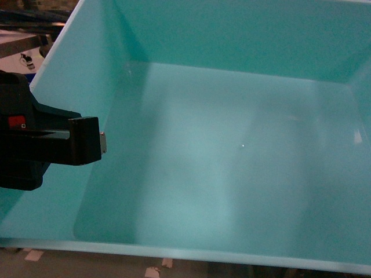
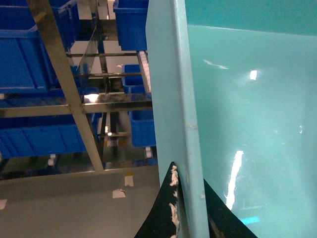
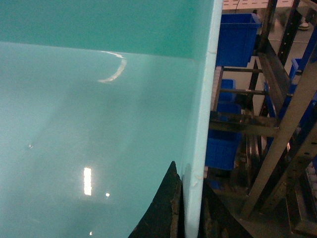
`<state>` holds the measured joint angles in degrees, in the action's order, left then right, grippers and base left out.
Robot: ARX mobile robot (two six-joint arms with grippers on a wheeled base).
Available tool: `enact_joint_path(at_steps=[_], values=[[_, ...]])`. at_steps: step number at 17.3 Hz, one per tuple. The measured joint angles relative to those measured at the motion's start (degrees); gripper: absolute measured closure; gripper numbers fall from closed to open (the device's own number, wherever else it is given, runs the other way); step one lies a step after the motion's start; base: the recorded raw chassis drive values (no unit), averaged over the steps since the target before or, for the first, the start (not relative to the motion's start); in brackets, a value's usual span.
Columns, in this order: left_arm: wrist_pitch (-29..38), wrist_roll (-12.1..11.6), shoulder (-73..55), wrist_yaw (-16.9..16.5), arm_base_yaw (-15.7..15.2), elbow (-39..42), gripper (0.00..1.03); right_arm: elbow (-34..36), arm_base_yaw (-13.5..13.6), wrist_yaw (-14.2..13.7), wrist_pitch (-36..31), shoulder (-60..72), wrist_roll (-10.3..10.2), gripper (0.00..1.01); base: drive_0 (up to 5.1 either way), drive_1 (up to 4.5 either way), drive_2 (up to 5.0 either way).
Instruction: Organize blue bins on left shelf correctly
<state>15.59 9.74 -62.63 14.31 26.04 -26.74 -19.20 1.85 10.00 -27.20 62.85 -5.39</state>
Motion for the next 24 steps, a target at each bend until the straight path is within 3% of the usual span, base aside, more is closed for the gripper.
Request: enact_joint_path(at_steps=[9, 13, 18, 22, 24], values=[[0.2, -0.1, 0.0, 0.0, 0.0, 0.0, 1.01, 0.0, 0.0, 0.0, -0.3, 0.0, 0.0, 0.99, -0.1, 3.87, -4.2], [0.2, 0.0, -0.3, 0.0, 0.0, 0.0, 1.01, -0.1, 0.0, 0.4, -0.1, 0.6, 0.2, 0.99, 0.0, 0.00, 0.0], [0.7, 3.2, -9.3, 0.3, 1.0, -2.1, 1.01, -5.6, -0.9, 2.2, 2.6, 11.0, 4.9, 0.99, 0.0, 0.00, 0.0], [1.2, 4.0, -18.3, -0.1, 1.0, -7.5, 1.01, -11.7, -2.7, 3.8, 1.5, 21.0, 8.0, 0.99, 0.0, 0.00, 0.0], [1.1, 4.0, -23.1, -1.7, -0.1, -10.5, 1.01, -14.4, -3.4, 4.3, 2.2, 25.9, 8.4, 0.99, 0.0, 0.00, 0.0]])
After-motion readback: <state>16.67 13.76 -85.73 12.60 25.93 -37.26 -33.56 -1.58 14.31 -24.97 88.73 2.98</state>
